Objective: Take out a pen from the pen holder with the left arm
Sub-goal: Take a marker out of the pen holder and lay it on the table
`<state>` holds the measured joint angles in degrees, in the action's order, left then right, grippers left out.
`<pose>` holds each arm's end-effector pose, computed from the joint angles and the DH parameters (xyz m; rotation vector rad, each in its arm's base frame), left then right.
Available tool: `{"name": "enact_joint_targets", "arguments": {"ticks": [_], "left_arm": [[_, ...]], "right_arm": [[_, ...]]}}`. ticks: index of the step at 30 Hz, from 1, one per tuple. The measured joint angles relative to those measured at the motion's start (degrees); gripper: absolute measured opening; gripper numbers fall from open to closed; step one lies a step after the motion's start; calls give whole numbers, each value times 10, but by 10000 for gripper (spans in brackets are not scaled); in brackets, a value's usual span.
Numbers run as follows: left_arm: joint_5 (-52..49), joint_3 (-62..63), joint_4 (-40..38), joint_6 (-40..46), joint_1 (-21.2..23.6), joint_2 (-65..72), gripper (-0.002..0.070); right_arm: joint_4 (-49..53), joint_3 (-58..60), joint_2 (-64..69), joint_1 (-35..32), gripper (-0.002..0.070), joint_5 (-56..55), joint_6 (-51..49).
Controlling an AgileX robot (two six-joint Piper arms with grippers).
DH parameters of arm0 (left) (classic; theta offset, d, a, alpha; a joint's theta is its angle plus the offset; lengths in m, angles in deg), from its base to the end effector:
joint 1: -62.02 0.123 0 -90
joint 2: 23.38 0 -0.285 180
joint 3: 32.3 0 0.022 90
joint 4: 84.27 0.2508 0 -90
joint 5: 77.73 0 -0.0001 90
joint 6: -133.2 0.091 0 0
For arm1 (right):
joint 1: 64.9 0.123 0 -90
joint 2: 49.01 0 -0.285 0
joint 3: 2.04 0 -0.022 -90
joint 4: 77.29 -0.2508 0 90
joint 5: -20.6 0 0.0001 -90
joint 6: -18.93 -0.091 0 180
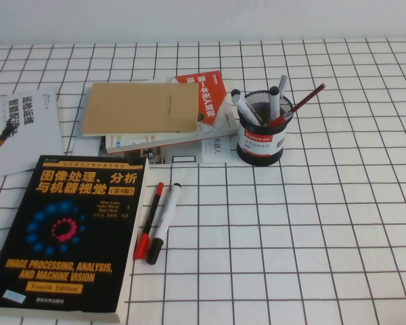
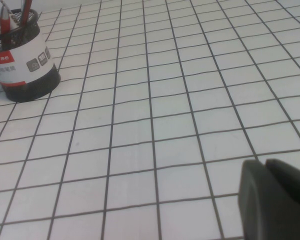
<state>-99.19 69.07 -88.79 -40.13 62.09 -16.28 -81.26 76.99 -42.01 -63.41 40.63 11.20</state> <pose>0.0526 -0.0026 0.1720 0.0589 1.8687 0.0035 0.0531 0.0035 0.1718 0.1446 1.8484 0.1794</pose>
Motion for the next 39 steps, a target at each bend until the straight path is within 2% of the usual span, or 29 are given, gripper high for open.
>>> {"name": "enact_joint_targets", "arguments": {"ticks": [3, 5, 7, 11, 14, 17, 28, 33, 36, 39], "left_arm": [[3, 0, 0, 0, 0, 0, 1], [19, 0, -31, -11, 0, 0, 1], [59, 0, -115, -50, 0, 0, 1], [139, -1, -338, -149, 0, 0, 1], [181, -1, -429, -171, 0, 0, 1], [203, -1, -461, -175, 0, 0, 1], [286, -1, -456, -175, 0, 0, 1], [176, 45, -327, -123, 0, 11, 1], [131, 123, -252, -47, 0, 73, 1], [113, 201, -227, 45, 0, 162, 1]], "right_arm": [[0, 0, 0, 0, -16, 0, 0], [0, 0, 0, 0, -16, 0, 0], [0, 0, 0, 0, -16, 0, 0], [0, 0, 0, 0, -16, 0, 0], [0, 0, 0, 0, -17, 0, 0], [0, 0, 0, 0, -17, 0, 0], [0, 0, 0, 0, -16, 0, 0], [0, 0, 0, 0, -16, 0, 0], [0, 0, 0, 0, -17, 0, 0], [0, 0, 0, 0, -16, 0, 0]]}}
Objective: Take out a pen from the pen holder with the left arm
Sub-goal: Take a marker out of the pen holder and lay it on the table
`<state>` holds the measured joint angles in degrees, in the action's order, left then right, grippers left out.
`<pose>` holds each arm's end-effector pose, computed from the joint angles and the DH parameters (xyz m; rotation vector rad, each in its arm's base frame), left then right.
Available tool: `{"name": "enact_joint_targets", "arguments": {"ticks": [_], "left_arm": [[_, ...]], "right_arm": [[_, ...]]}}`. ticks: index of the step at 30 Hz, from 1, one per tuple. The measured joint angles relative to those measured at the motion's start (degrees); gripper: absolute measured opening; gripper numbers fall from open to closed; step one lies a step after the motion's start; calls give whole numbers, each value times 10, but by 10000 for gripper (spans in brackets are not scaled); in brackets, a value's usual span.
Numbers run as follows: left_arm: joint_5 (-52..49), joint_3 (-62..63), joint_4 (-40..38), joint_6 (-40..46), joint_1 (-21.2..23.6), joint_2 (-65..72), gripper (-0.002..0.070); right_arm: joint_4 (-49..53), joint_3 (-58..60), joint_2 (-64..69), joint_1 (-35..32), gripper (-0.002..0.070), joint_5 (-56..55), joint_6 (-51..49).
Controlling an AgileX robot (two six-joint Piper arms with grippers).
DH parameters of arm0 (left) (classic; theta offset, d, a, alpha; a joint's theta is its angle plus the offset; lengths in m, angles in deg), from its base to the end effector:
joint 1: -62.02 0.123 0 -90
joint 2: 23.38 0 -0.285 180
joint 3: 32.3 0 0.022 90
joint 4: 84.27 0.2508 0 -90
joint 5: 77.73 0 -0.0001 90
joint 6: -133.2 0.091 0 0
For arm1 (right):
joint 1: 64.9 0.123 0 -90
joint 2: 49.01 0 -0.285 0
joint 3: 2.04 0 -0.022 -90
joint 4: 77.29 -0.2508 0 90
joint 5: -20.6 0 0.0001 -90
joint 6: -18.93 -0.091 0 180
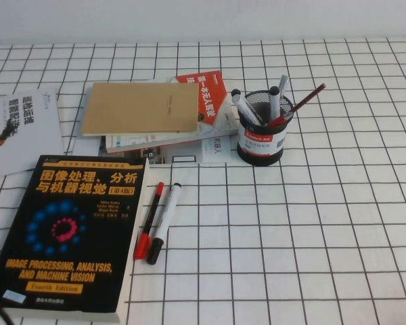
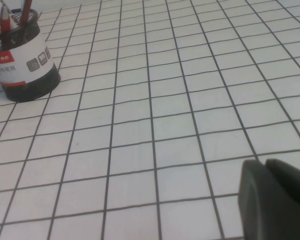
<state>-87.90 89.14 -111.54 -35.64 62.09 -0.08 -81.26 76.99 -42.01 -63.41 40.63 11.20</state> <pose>0.0741 -0.0073 0.2915 -0.1561 1.5860 -0.2776 0.0531 0.0035 0.1718 0.1446 1.8484 0.1794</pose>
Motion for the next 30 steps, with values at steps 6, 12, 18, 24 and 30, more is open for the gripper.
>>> {"name": "enact_joint_targets", "arguments": {"ticks": [6, 12, 18, 24, 30], "left_arm": [[-16, 132, -25, 100, 0, 206, 1], [-44, 247, -52, 170, -25, 408, 1], [-35, 339, -54, 266, -145, 579, 1], [4, 408, -63, 286, -207, 682, 9], [37, 439, -80, 288, -232, 733, 228]], "right_arm": [[0, 0, 0, 0, -17, 0, 0], [0, 0, 0, 0, -16, 0, 0], [0, 0, 0, 0, -16, 0, 0], [0, 0, 0, 0, -17, 0, 0], [0, 0, 0, 0, -16, 0, 0]]}}
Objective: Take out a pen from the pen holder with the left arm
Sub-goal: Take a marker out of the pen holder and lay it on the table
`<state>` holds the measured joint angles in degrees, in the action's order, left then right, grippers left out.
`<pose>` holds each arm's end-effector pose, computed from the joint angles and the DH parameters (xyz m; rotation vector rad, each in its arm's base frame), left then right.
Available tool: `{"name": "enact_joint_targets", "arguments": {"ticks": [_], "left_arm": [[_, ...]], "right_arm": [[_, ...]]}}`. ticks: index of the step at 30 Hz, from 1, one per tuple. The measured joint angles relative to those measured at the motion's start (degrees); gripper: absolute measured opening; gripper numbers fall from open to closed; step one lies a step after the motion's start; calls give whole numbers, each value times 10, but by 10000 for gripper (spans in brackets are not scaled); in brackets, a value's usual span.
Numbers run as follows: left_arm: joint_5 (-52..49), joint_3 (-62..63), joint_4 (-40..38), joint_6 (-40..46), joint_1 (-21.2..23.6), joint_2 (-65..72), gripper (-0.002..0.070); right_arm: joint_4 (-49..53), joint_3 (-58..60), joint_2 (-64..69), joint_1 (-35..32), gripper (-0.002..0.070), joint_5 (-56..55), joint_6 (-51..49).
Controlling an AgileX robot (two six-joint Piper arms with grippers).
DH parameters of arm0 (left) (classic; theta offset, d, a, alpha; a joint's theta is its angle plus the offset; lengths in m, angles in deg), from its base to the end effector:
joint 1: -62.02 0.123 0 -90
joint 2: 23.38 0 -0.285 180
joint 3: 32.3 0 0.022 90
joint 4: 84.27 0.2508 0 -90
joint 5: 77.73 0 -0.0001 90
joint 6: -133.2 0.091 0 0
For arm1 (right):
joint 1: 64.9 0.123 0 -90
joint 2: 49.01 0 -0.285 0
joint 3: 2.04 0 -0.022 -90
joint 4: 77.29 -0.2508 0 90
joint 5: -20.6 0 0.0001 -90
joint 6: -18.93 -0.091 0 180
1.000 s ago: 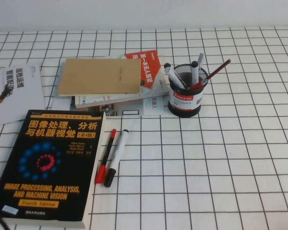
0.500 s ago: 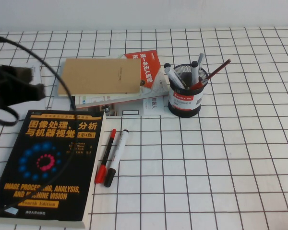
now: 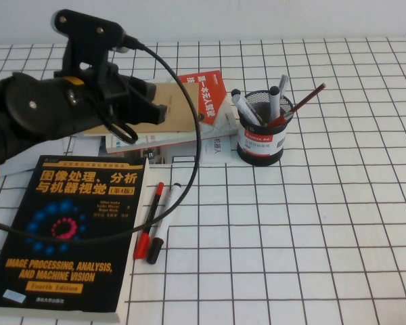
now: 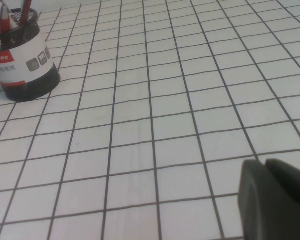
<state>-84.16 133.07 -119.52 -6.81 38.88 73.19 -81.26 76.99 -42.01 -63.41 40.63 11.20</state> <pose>0.3247 -0.1452 0.2954 0.5344 1.9706 -0.2655 0.0531 0.0035 0.1718 0.1446 1.8484 0.1794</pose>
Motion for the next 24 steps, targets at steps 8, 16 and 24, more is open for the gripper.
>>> {"name": "enact_joint_targets", "arguments": {"ticks": [8, 16, 24], "left_arm": [[87, 0, -73, -9, -65, 50, 540], [203, 0, -60, -66, -152, 96, 554], [306, 0, 35, -199, -209, 157, 554]], "right_arm": [[0, 0, 0, 0, -16, 0, 0], [0, 0, 0, 0, -16, 0, 0], [0, 0, 0, 0, -17, 0, 0]]}}
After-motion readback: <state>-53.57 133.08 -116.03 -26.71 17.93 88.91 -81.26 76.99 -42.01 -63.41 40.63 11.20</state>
